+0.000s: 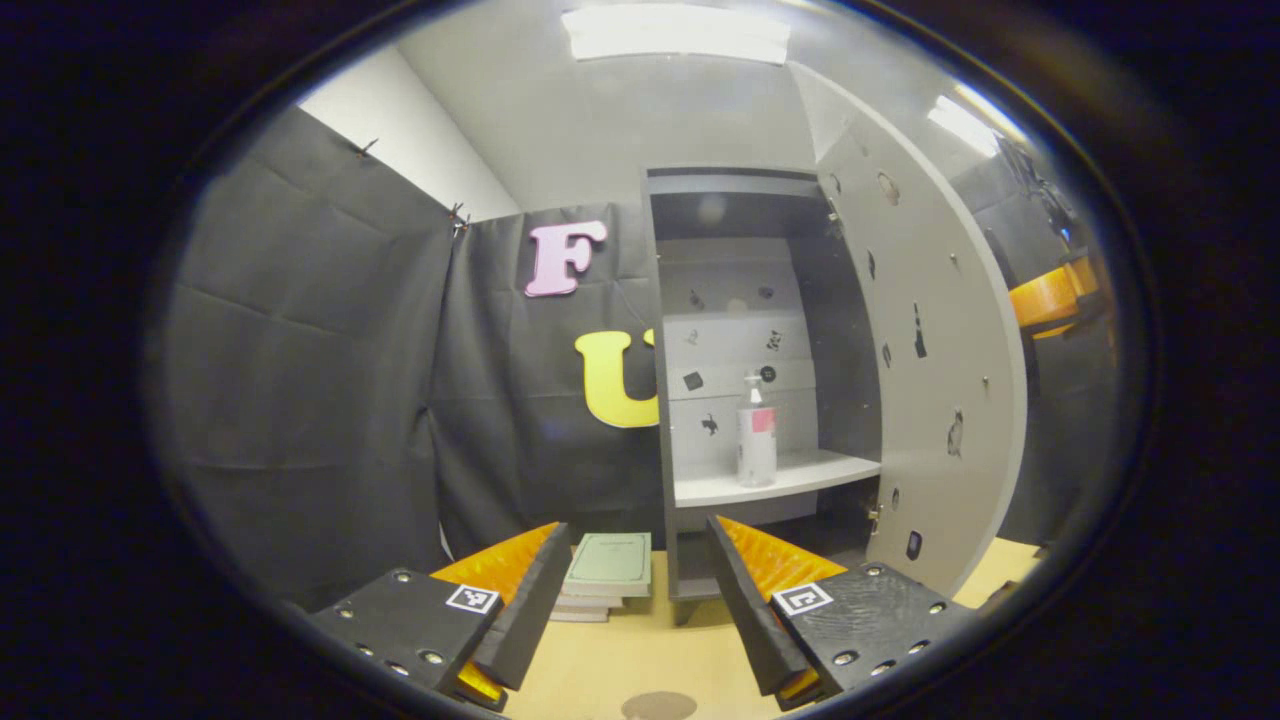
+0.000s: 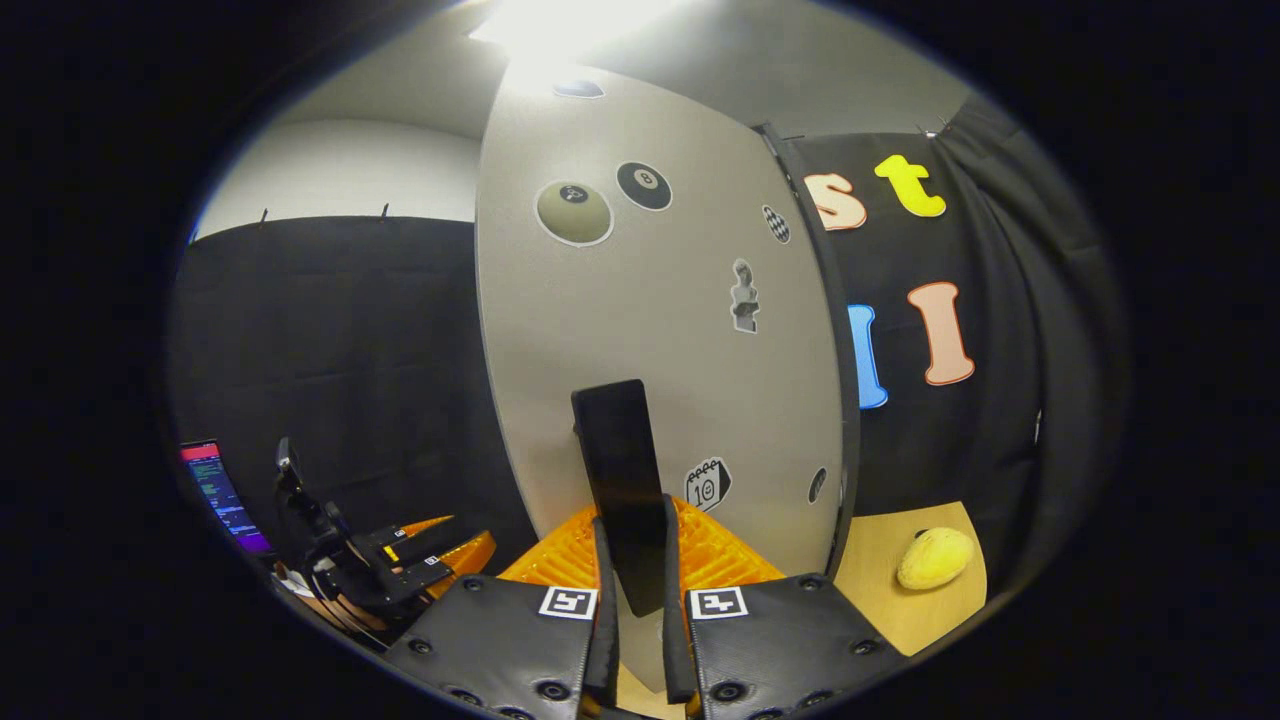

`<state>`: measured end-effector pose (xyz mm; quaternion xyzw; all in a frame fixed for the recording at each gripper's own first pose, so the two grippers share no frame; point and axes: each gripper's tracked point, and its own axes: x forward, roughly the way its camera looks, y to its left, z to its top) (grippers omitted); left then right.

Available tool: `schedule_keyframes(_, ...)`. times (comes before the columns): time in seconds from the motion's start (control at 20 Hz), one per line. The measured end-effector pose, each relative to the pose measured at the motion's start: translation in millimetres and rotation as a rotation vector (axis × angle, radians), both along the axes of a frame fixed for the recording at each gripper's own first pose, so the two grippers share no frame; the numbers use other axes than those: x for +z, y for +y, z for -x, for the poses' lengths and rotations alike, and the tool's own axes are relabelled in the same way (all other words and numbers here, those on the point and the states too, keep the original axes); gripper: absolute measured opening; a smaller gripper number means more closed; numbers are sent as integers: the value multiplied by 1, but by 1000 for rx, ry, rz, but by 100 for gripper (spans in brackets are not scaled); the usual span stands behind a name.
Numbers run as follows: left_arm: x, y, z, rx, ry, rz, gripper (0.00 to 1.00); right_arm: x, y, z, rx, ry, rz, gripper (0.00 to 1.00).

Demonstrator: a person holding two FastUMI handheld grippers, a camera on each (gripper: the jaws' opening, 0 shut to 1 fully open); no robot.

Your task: Open the cabinet door with the right hand, grasp the bottle in the cabinet with the left hand and place it on the coaster, then close the cabinet door with the right hand.

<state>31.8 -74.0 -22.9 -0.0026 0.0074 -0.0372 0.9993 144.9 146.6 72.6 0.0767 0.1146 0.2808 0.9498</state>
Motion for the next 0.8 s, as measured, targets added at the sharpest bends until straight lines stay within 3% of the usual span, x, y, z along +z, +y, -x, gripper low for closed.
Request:
schedule_keyframes(0.5,1,-58,1,-3,27,-14,83,4,-18,1,21,-26,-70,20)
schedule_keyframes(0.8,3,-100,2,5,19,-14,83,7,-36,-4,-46,-47,-55,19)
